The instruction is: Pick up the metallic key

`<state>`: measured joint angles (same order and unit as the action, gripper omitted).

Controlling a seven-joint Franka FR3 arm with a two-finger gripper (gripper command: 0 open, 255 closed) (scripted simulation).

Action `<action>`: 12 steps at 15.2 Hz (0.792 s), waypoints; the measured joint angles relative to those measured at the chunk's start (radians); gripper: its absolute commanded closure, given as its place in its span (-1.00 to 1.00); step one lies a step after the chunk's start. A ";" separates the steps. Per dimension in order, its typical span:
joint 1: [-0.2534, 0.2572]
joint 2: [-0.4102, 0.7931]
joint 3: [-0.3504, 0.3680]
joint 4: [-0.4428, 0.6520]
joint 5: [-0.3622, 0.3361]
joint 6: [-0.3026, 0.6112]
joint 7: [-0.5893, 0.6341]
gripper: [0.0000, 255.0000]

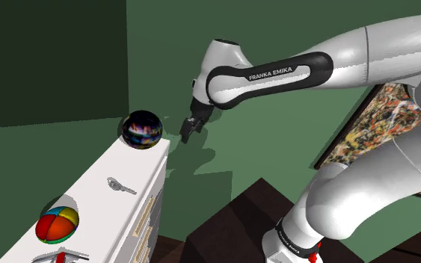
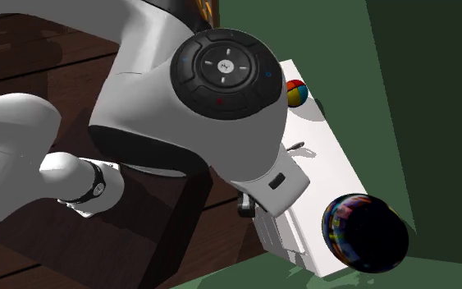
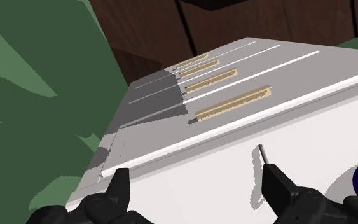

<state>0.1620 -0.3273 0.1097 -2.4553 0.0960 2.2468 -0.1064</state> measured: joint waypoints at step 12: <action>0.072 0.403 0.083 0.133 -0.050 0.303 -0.001 -1.00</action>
<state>0.2344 0.0761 0.1925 -2.3223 0.0461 2.5497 -0.1070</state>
